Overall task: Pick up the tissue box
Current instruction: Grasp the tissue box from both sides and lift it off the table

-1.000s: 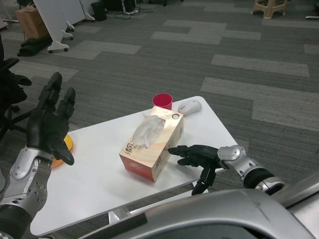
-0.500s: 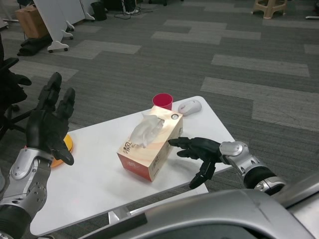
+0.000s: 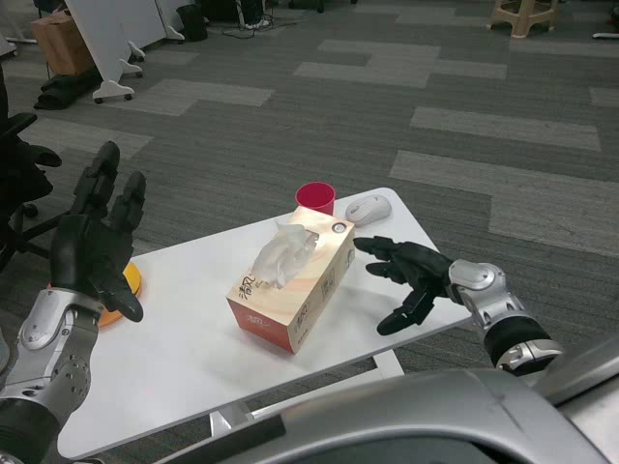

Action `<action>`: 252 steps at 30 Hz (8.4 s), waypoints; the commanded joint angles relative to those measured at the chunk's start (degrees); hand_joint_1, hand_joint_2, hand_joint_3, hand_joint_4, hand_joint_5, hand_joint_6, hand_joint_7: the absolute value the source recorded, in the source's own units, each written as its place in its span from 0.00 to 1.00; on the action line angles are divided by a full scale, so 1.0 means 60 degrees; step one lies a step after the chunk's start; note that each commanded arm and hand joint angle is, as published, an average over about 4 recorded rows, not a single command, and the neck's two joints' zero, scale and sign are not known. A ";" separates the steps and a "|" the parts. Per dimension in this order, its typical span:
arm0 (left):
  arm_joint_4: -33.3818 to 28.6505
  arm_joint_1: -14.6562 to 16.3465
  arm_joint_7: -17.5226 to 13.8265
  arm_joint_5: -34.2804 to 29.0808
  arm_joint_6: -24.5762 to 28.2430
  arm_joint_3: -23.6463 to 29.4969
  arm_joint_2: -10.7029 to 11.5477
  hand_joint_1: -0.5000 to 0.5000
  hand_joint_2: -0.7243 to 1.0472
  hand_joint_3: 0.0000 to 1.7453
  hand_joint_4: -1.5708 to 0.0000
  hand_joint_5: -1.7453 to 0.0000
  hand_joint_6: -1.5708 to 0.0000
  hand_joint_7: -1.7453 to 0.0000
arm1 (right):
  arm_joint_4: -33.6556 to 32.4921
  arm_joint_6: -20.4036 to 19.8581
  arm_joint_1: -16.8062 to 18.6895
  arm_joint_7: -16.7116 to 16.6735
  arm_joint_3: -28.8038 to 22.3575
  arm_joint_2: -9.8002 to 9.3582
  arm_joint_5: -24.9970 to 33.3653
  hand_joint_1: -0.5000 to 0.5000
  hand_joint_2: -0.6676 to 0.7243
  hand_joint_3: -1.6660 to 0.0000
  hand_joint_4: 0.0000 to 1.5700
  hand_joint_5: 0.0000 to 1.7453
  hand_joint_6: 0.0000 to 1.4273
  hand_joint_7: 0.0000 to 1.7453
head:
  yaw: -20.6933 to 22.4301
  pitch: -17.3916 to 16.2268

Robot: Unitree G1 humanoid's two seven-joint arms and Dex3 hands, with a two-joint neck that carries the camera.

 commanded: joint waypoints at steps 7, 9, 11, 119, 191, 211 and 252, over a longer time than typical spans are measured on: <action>0.0015 0.0028 -0.0005 -0.0050 -0.0104 0.0075 0.0095 1.00 0.05 0.03 1.00 1.00 1.00 1.00 | 0.0883 -0.0084 -0.1132 -0.0885 -0.0309 -0.0079 0.0077 0.66 0.45 0.62 0.00 0.17 0.00 0.00 | 0.0079 0.0043; 0.0015 0.0035 -0.0005 -0.0057 -0.0104 0.0067 0.0102 1.00 0.05 0.04 1.00 1.00 1.00 1.00 | 0.1231 -0.0088 -0.1363 -0.1153 -0.0280 -0.0079 0.0063 0.64 0.45 0.62 0.00 0.17 0.00 0.00 | 0.0078 0.0048; 0.0015 0.0035 -0.0005 -0.0065 -0.0104 0.0060 0.0117 1.00 0.05 0.05 1.00 1.00 1.00 1.00 | 0.1590 -0.0110 -0.1597 -0.1358 -0.0258 -0.0079 0.0041 0.62 0.43 0.62 0.00 0.17 0.00 0.00 | 0.0076 0.0053; 0.3773 -0.1811 -0.0156 0.0353 0.2760 -0.4716 -0.0477 1.00 0.20 0.04 1.00 1.00 1.00 1.00 | 0.6134 -0.0315 -0.4494 -0.5489 0.2393 0.0859 -0.0421 0.55 0.41 0.71 0.00 0.11 0.00 0.00 | 0.0519 -0.0042; 0.4630 -0.2228 0.0178 0.0162 0.3522 -0.5880 -0.0638 1.00 0.20 0.05 1.00 1.00 1.00 1.00 | 0.3384 -0.0308 -0.2996 -0.4522 0.4700 0.0697 -0.0040 0.62 0.45 0.67 0.00 0.07 0.00 0.00 | 0.0717 -0.0166; 0.4776 -0.2682 0.0441 -0.0468 0.3661 -0.7587 -0.0726 1.00 0.25 0.05 1.00 1.00 1.00 1.00 | 0.3172 -0.0308 -0.2996 -0.4463 0.4847 0.0741 0.0004 0.62 0.45 0.68 0.00 0.08 0.00 0.00 | 0.0809 -0.0183; 0.4615 -0.3085 0.0599 -0.0706 0.3657 -0.8729 -0.0828 1.00 0.60 0.05 0.76 1.00 1.00 1.00 | 0.2963 -0.0308 -0.2893 -0.4405 0.4872 0.0829 0.0063 0.64 0.45 0.67 0.00 0.11 0.00 0.00 | 0.0879 -0.0205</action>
